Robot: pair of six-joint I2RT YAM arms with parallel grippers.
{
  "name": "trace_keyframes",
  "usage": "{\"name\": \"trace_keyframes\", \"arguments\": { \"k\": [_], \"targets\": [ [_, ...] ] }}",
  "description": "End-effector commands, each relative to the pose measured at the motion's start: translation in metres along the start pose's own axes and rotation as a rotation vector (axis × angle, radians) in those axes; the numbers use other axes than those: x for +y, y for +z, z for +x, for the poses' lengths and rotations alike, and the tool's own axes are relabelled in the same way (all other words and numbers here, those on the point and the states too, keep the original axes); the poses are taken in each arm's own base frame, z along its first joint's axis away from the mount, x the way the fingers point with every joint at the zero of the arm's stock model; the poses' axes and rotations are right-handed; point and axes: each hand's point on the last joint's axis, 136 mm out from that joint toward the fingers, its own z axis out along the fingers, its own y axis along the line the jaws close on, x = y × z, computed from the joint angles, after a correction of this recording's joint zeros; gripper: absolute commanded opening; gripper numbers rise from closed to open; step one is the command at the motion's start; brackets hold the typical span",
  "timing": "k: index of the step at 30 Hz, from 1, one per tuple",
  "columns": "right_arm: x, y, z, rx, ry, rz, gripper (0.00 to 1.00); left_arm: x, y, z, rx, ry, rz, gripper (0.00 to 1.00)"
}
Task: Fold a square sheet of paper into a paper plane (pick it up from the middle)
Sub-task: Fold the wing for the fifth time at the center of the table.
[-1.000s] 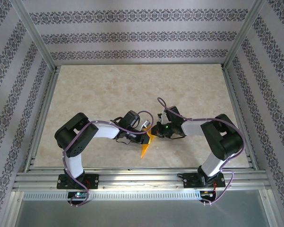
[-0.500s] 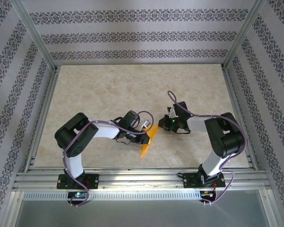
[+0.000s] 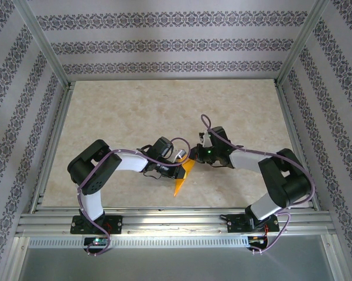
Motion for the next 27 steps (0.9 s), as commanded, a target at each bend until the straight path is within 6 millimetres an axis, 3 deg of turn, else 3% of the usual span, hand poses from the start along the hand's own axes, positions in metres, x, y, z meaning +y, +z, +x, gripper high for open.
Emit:
{"name": "trace_keyframes", "arguments": {
  "k": [1, 6, 11, 15, 22, 27],
  "targets": [
    [-0.022, 0.008, 0.012, 0.028, 0.049, 0.047, 0.01, 0.028, -0.001, 0.032, 0.088, -0.108, -0.098, 0.0],
    [-0.048, 0.016, 0.019, 0.053, 0.094, 0.127, 0.0, 0.018, -0.004, 0.028, 0.08, -0.104, -0.07, 0.0],
    [-0.063, 0.015, 0.028, 0.065, 0.119, 0.179, 0.0, -0.021, -0.017, 0.0, 0.011, -0.105, 0.034, 0.0],
    [-0.064, 0.013, 0.03, 0.066, 0.118, 0.187, 0.0, -0.035, -0.021, -0.018, -0.026, -0.096, 0.059, 0.0],
    [-0.066, 0.015, 0.03, 0.071, 0.129, 0.191, 0.0, -0.037, -0.003, -0.016, 0.025, -0.106, 0.057, 0.0],
    [-0.07, 0.015, 0.034, 0.079, 0.134, 0.203, 0.0, -0.019, 0.007, 0.003, 0.084, -0.106, -0.049, 0.0]
  ]
}}
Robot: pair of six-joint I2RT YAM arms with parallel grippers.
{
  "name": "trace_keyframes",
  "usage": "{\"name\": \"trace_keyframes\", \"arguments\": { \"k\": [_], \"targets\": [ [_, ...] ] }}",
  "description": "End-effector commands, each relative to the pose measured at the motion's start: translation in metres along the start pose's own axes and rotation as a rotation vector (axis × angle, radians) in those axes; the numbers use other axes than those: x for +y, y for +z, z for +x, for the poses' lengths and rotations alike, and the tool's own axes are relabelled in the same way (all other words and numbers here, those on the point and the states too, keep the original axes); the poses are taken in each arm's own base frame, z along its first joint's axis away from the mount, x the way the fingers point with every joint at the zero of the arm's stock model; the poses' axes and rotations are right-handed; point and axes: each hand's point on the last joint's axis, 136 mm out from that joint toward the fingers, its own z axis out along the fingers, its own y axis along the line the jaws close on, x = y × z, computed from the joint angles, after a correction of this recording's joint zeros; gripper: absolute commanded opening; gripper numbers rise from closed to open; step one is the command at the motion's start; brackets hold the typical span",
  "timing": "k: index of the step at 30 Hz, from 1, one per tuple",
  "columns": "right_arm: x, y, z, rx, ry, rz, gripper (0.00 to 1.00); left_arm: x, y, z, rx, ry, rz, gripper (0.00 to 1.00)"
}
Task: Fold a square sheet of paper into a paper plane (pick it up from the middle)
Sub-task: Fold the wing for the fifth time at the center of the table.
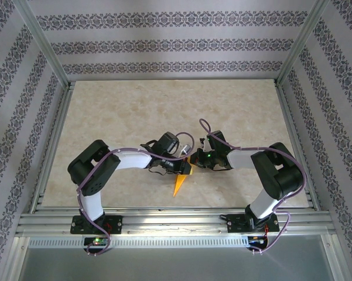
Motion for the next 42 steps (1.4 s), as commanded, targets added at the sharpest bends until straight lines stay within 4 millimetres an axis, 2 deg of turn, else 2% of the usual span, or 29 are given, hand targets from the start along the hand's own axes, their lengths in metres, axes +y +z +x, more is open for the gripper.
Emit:
{"name": "trace_keyframes", "arguments": {
  "k": [1, 9, 22, 28, 37, 42],
  "targets": [
    [-0.044, 0.006, 0.018, 0.034, 0.065, 0.144, 0.0, 0.022, 0.006, 0.021, 0.067, -0.027, -0.105, 0.0],
    [-0.052, 0.007, 0.022, 0.044, 0.08, 0.167, 0.0, 0.047, 0.0, 0.057, 0.12, -0.058, -0.168, 0.0],
    [-0.053, 0.007, 0.022, 0.044, 0.078, 0.175, 0.0, 0.046, -0.017, 0.092, 0.173, -0.068, -0.153, 0.02],
    [-0.054, 0.007, 0.022, 0.045, 0.08, 0.176, 0.0, 0.055, -0.025, 0.116, 0.2, -0.076, -0.163, 0.01],
    [-0.049, 0.008, 0.02, 0.047, 0.073, 0.161, 0.0, 0.038, -0.037, 0.11, 0.162, -0.029, -0.137, 0.01],
    [-0.03, 0.008, 0.015, 0.043, 0.038, 0.099, 0.0, 0.016, -0.053, 0.078, 0.012, 0.018, -0.113, 0.02]
  ]
}}
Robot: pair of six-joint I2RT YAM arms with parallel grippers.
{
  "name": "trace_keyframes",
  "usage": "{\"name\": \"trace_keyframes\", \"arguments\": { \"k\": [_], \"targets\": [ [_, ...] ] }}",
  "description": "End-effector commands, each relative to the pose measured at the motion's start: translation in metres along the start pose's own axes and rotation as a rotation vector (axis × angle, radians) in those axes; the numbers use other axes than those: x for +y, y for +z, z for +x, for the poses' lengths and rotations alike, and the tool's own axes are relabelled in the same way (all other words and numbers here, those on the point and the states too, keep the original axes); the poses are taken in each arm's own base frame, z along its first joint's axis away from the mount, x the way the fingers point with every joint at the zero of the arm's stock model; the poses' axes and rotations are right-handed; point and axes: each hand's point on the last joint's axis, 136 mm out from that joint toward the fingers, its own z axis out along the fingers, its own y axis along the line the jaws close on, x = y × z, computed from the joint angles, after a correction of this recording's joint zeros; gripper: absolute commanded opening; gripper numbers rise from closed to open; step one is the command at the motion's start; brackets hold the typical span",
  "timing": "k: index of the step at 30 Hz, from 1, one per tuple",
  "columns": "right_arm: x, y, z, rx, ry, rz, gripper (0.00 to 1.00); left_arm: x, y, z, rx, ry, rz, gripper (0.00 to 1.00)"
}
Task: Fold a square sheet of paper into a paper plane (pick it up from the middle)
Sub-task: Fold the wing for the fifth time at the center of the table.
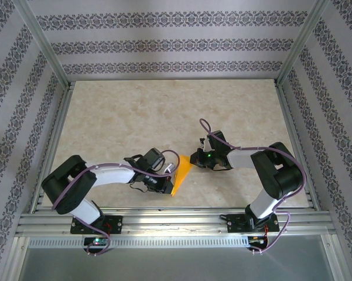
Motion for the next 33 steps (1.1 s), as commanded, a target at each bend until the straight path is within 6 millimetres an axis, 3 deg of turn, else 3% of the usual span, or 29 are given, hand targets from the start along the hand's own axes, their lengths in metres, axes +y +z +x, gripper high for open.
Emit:
{"name": "trace_keyframes", "arguments": {
  "k": [1, 7, 12, 17, 21, 27, 33],
  "targets": [
    [-0.025, 0.006, 0.013, 0.034, 0.027, 0.089, 0.0, -0.015, -0.018, -0.022, -0.112, 0.023, 0.004, 0.02],
    [0.017, 0.001, -0.004, 0.036, -0.054, -0.023, 0.05, 0.002, -0.033, -0.072, -0.246, -0.119, 0.039, 0.11],
    [0.038, -0.02, -0.014, -0.031, -0.085, -0.072, 0.11, 0.01, -0.027, -0.09, -0.232, -0.166, 0.013, 0.15],
    [0.031, -0.036, -0.012, -0.078, -0.059, -0.061, 0.17, 0.006, -0.019, -0.1, -0.236, -0.193, 0.063, 0.23],
    [0.019, -0.045, -0.007, -0.103, -0.025, -0.047, 0.19, 0.013, -0.015, -0.1, -0.223, -0.223, 0.037, 0.24],
    [0.012, -0.046, -0.002, -0.104, -0.009, -0.036, 0.2, 0.02, -0.01, -0.095, -0.2, -0.248, 0.022, 0.23],
    [0.011, -0.045, -0.003, -0.106, -0.002, -0.036, 0.2, 0.012, -0.001, -0.093, -0.149, -0.254, 0.093, 0.24]
  ]
}}
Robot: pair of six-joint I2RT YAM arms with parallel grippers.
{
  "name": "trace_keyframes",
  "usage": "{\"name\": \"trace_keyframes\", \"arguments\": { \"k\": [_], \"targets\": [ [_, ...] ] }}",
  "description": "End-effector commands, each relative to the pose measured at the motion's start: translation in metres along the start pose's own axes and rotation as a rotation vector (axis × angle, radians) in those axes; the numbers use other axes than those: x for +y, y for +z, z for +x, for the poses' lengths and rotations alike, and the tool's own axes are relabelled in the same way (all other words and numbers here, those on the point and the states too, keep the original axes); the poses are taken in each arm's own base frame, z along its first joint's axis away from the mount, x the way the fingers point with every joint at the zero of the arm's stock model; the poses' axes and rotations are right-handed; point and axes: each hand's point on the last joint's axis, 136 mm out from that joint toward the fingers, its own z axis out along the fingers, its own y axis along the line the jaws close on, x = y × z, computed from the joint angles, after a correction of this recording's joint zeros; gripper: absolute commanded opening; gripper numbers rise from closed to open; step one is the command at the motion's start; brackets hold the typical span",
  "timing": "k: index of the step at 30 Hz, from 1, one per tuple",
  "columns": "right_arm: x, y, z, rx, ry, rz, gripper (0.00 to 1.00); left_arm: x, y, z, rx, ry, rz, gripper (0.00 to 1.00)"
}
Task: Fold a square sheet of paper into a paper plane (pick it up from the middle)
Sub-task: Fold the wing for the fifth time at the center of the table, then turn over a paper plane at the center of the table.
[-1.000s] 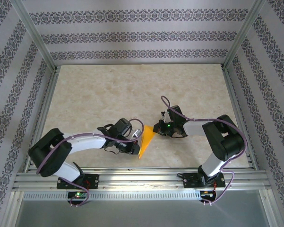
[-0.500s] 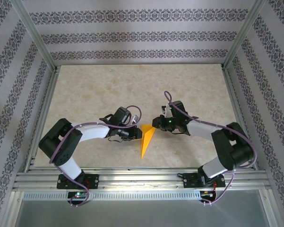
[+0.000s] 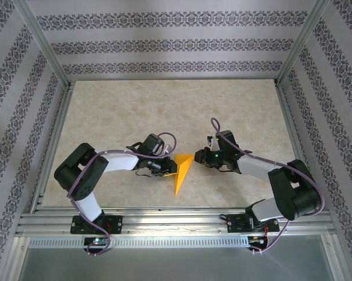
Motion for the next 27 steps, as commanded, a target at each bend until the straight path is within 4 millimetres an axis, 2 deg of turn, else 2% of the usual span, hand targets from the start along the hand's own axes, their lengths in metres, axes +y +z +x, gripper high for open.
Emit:
{"name": "trace_keyframes", "arguments": {
  "k": [1, 8, 20, 27],
  "targets": [
    [-0.003, -0.002, -0.001, -0.017, 0.008, 0.006, 0.2, -0.009, 0.005, -0.003, 0.028, -0.014, 0.051, 0.24],
    [-0.004, -0.001, 0.0, -0.012, 0.011, 0.007, 0.2, 0.0, 0.002, 0.001, 0.039, -0.006, -0.012, 0.26],
    [-0.008, 0.0, 0.001, -0.013, 0.019, 0.013, 0.2, -0.007, 0.009, 0.004, 0.07, -0.004, 0.046, 0.2],
    [-0.008, 0.0, 0.002, -0.013, 0.025, 0.013, 0.21, -0.007, 0.013, 0.003, 0.071, -0.01, 0.062, 0.2]
  ]
}}
